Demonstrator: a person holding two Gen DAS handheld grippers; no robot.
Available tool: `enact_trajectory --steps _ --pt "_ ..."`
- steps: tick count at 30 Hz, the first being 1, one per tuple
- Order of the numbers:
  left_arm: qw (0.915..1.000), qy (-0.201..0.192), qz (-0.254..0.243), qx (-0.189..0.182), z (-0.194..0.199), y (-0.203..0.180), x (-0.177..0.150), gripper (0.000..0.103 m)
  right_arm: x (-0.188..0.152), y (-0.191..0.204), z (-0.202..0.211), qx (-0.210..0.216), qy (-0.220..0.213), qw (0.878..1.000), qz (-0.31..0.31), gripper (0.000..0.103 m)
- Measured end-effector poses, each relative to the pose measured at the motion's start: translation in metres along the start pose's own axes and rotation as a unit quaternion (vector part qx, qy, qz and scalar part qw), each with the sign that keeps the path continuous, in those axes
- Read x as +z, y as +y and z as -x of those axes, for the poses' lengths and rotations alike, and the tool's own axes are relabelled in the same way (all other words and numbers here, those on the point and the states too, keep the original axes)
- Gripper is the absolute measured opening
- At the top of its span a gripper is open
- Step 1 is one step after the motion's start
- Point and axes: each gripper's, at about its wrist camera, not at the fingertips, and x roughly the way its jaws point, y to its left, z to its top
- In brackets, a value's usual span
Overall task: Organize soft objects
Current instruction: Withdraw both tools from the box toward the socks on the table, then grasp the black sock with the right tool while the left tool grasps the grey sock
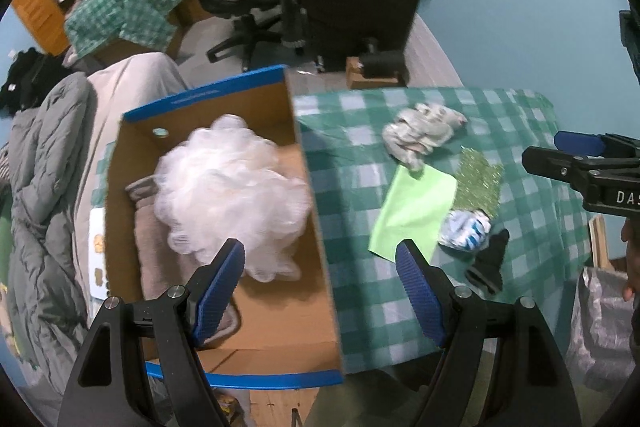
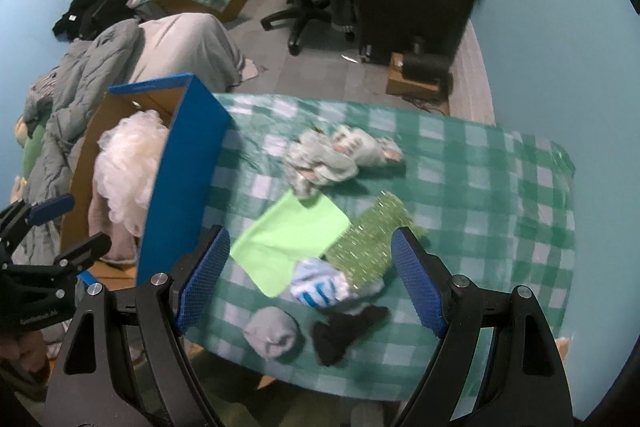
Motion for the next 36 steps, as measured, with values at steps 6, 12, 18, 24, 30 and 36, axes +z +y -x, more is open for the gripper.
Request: enact_trajectory --steps 6,12,18,24,30,36 --pt "0.9994 0.02 -0.022 -0.018 -0.013 -0.026 -0.005 0.079 -0.025 -0.024 -0.011 -0.007 0.024 0.999 -0.027 0.083" --pt "0.9977 0.039 -0.043 -0.034 -0.028 -0.048 -0.014 0.079 -0.054 -0.039 -0.032 -0.011 0.055 0.997 -0.051 0.083" --pt "0.9955 0.064 -0.054 -0.044 -0.048 -0.064 -0.024 0.079 -0.073 -0.047 -0.05 -0.01 0.078 0.995 -0.062 0.083" --pt "0.9939 0.082 -0.057 -0.047 -0.064 -0.072 -0.034 0.079 -0.085 -0.049 -0.069 -0.009 0.095 0.994 -0.062 0.083" --pt "0.9933 0.093 -0.039 -0.056 -0.078 -0.076 -0.042 0.08 -0.097 -0.051 -0.096 -0.01 0.113 0.992 -0.063 0.083" --pt "0.9935 0.098 -0.044 -0.037 -0.093 -0.081 -0.05 0.081 -0.103 -0.051 -0.114 -0.005 0.128 0.99 -0.066 0.083"
